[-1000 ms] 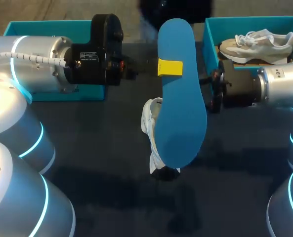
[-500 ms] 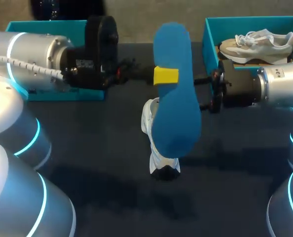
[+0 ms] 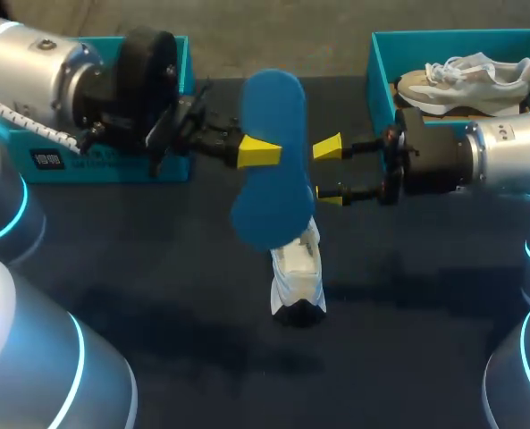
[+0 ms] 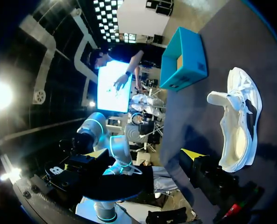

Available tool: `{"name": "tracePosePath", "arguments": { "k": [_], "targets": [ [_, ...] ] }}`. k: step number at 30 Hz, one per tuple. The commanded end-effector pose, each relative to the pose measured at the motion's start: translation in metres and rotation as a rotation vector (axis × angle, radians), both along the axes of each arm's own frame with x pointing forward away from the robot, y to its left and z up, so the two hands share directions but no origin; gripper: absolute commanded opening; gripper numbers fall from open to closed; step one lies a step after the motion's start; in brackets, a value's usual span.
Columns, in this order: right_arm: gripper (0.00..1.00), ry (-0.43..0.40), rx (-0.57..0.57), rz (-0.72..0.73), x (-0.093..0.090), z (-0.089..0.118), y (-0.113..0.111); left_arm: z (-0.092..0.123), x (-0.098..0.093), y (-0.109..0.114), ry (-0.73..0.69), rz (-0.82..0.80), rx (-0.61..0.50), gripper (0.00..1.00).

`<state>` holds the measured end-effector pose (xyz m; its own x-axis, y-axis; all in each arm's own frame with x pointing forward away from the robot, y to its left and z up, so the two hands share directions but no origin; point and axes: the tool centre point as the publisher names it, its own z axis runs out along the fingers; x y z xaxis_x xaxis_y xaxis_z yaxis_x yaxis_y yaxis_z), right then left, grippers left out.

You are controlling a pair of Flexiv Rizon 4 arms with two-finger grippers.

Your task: Take the shoe out of the shoebox, open the shoe tongue, remove and reinsert the insole, then place the shoe into the shoebox

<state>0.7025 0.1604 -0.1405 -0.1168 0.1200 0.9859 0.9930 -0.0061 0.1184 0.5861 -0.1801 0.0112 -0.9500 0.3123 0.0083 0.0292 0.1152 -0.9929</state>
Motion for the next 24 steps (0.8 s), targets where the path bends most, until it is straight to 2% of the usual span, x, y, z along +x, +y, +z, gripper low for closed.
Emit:
{"name": "tracePosePath", "arguments": {
  "k": [1, 16, 20, 21, 24],
  "targets": [
    [1.00, 0.001, -0.001, -0.001, 0.000, 0.000, 0.002, 0.001, 0.014, 0.006, -0.374, -0.031, 0.036, 0.00],
    [1.00, 0.001, -0.001, -0.001, 0.000, 0.000, 0.002, 0.001, 0.014, 0.006, -0.374, -0.031, 0.036, 0.00],
    [1.00, 0.001, -0.001, -0.001, 0.000, 0.000, 0.002, -0.013, 0.019, 0.005, -0.592, -0.042, -0.014, 0.00],
    [1.00, 0.001, -0.001, -0.001, 0.000, 0.000, 0.002, -0.014, 0.019, 0.005, -0.600, -0.031, -0.023, 0.00],
    [1.00, 0.001, -0.001, -0.001, 0.000, 0.000, 0.002, -0.016, 0.019, 0.004, -0.757, -0.048, -0.087, 0.00]
  ]
}}
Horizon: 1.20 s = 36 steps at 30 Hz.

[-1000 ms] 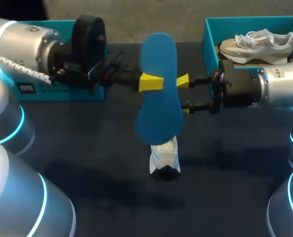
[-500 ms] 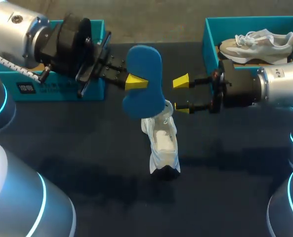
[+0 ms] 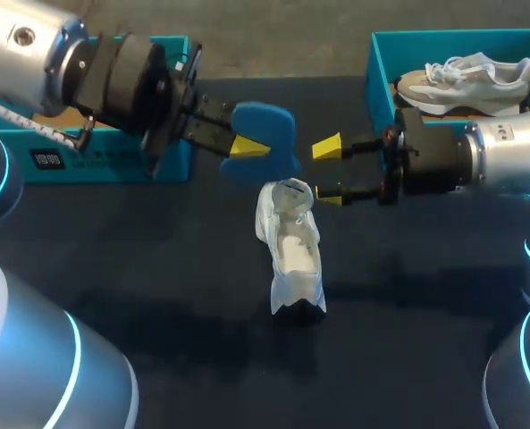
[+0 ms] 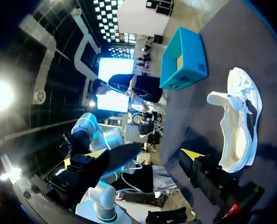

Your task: Take the shoe out of the shoebox, open the shoe tongue, remove and reinsert the insole, then place the shoe into the shoebox

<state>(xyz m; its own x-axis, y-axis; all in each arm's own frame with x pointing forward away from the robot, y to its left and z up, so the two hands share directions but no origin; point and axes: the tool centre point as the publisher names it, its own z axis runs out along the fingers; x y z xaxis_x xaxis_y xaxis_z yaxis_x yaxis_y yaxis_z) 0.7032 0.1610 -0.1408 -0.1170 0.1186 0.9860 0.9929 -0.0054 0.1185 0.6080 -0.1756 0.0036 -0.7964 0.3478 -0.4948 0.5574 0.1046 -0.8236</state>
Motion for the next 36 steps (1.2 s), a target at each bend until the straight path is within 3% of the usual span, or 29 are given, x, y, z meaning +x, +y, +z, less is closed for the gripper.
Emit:
{"name": "tracePosePath", "arguments": {
  "k": [1, 7, 25, 29, 36],
  "targets": [
    [1.00, 0.001, -0.003, -0.002, -0.001, 0.000, 0.001, -0.010, -0.003, -0.001, -0.272, -0.051, -0.099, 0.00],
    [1.00, 0.001, -0.003, -0.002, -0.001, 0.000, 0.001, -0.019, 0.004, -0.002, -0.670, -0.080, -0.226, 0.00],
    [1.00, 0.001, -0.003, -0.002, -0.001, 0.000, 0.001, -0.021, 0.002, -0.002, -0.663, -0.065, -0.237, 0.00],
    [1.00, 0.001, -0.003, -0.002, -0.001, 0.000, 0.001, -0.035, -0.003, -0.001, -0.876, -0.099, -0.328, 0.00],
    [1.00, 0.001, -0.003, -0.002, -0.001, 0.000, 0.001, -0.058, -0.014, 0.002, -1.091, -0.099, -0.406, 0.00]
  ]
}}
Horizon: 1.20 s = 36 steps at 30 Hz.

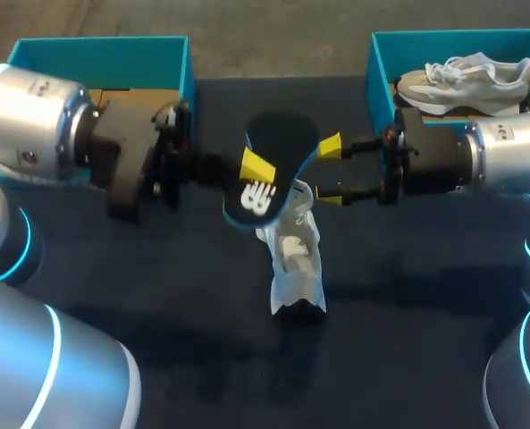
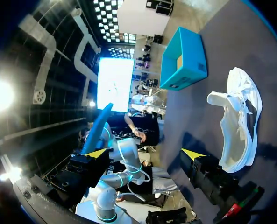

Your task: Take the shoe out of the shoebox, open the shoe tongue, remove and reinsert the insole, then place the shoe into the shoebox

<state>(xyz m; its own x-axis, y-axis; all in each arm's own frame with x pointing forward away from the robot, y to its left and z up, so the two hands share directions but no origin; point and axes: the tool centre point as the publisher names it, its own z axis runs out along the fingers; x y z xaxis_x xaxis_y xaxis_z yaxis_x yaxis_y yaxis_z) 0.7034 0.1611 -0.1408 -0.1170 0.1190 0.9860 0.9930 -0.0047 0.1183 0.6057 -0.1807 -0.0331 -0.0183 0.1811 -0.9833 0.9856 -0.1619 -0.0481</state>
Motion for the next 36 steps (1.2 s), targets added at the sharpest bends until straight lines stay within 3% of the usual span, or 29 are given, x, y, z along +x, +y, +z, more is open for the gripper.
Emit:
{"name": "tracePosePath", "arguments": {
  "k": [1, 7, 21, 30, 36],
  "targets": [
    [1.00, 0.001, -0.002, -0.003, -0.001, 0.000, 0.001, -0.025, -0.014, 0.009, -0.202, 0.003, -0.152, 0.00],
    [1.00, 0.001, -0.002, -0.003, -0.001, 0.000, 0.001, -0.040, -0.017, 0.007, -0.320, 0.020, -0.183, 0.00],
    [1.00, -0.012, -0.019, -0.028, -0.010, 0.010, -0.009, -0.052, -0.037, 0.007, -0.310, 0.101, -0.190, 0.00],
    [1.00, -0.017, -0.018, -0.043, -0.014, 0.012, -0.014, -0.059, -0.035, 0.009, -0.317, 0.124, -0.193, 0.00],
    [1.00, -0.020, -0.008, -0.042, -0.020, 0.014, -0.011, -0.064, -0.024, 0.014, -0.333, 0.120, -0.184, 0.00]
  ]
}}
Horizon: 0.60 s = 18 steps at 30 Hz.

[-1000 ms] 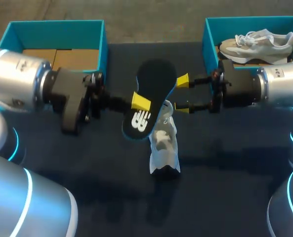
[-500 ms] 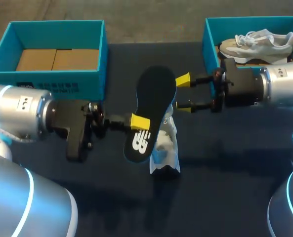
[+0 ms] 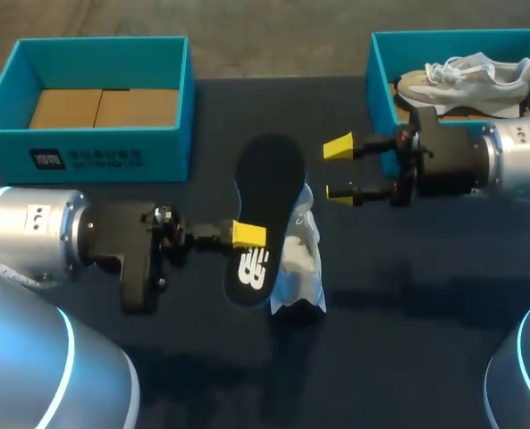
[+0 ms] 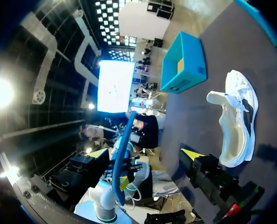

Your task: Take the shoe out of the shoebox, open the shoe tongue, remove and reinsert the insole, then place the shoe into the shoebox

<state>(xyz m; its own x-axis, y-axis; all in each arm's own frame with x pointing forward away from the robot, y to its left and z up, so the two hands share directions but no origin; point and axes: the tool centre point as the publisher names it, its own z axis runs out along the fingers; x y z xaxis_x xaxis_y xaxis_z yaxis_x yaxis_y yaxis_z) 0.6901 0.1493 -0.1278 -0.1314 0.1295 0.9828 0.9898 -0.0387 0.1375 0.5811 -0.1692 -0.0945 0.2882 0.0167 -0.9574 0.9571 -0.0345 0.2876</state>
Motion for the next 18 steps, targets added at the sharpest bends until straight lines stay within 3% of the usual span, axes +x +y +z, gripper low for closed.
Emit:
{"name": "tracePosePath", "arguments": {
  "k": [1, 18],
  "targets": [
    [1.00, -0.001, 0.001, -0.007, -0.008, 0.002, 0.001, -0.003, 0.002, 0.002, -0.013, 0.013, 0.000, 0.00],
    [1.00, -0.033, 0.021, -0.014, -0.016, 0.007, 0.014, -0.012, 0.040, 0.003, -0.049, -0.013, 0.015, 0.00]
  ]
}}
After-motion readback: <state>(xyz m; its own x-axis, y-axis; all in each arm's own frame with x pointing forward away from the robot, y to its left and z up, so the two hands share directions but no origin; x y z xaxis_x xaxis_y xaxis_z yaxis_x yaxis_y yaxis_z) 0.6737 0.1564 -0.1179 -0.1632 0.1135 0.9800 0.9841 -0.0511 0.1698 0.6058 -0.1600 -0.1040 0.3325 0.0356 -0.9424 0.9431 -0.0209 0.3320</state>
